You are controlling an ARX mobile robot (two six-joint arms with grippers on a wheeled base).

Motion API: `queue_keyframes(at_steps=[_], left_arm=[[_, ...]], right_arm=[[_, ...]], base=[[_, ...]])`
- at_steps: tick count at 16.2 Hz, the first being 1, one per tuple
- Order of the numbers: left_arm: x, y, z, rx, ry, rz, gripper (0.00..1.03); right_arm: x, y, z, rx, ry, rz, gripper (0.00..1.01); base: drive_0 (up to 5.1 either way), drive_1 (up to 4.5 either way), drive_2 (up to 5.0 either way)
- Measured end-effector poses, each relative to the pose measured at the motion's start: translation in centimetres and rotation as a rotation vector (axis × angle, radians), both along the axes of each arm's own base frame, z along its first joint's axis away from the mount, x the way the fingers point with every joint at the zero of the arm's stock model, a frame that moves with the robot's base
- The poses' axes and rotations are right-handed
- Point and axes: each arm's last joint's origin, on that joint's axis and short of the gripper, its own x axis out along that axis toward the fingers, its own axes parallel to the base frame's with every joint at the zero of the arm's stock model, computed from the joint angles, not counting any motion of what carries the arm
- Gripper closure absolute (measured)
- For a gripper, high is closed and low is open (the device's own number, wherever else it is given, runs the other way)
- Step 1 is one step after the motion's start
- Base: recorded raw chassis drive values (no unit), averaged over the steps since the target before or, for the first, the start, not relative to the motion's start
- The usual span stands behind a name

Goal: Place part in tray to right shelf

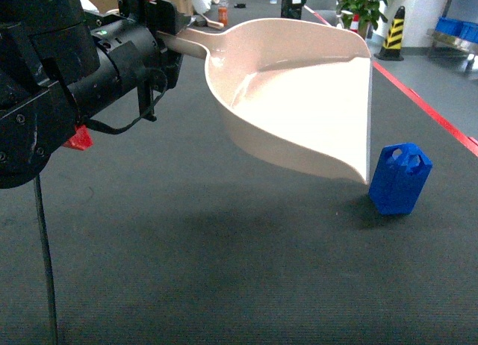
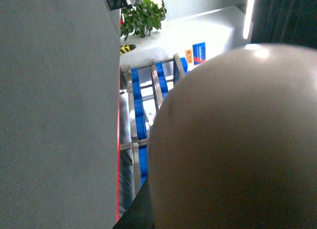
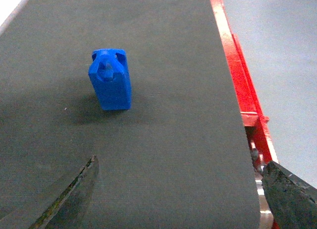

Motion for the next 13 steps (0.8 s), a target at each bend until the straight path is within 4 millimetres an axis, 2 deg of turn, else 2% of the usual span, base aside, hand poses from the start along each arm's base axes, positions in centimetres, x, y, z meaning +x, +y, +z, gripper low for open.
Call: queue_keyframes(at_steps=[6, 8, 9, 10, 12, 13], left_arm=[[0.0, 0.0, 0.0, 0.001, 0.003, 0.0, 0.87], [0.0, 0.0, 0.0, 0.001, 0.002, 0.0, 0.87], [0.0, 0.0, 0.0, 0.001, 0.002, 0.0, 0.87], [0.0, 0.0, 0.0, 0.0, 0.001, 0.0, 0.87], [0.0, 0.0, 0.0, 0.001, 0.002, 0.0, 0.87], [0.0, 0.0, 0.0, 0.0, 0.001, 0.0, 0.87]], right_arm=[[2.7, 0.2, -0.1, 0.007, 0.047, 0.023, 0.03], [4.4, 0.4, -0.2, 0.006, 0.062, 0.038, 0.03], [9.3, 1.3, -0.8, 0.015, 0.142, 0.086, 0.03], [12.9, 2.6, -1.4, 0.005, 0.176, 0.114, 0.03], [18.1, 5.9, -4.0, -0.037, 0.254, 0.146, 0.03], [18.5, 6.2, -4.2, -0.042, 0.265, 0.147, 0.03]], base=[[0.0, 0.0, 0.0], [0.0, 0.0, 0.0], [0.0, 0.0, 0.0], [0.0, 0.0, 0.0], [0.0, 0.0, 0.0], [0.0, 0.0, 0.0]])
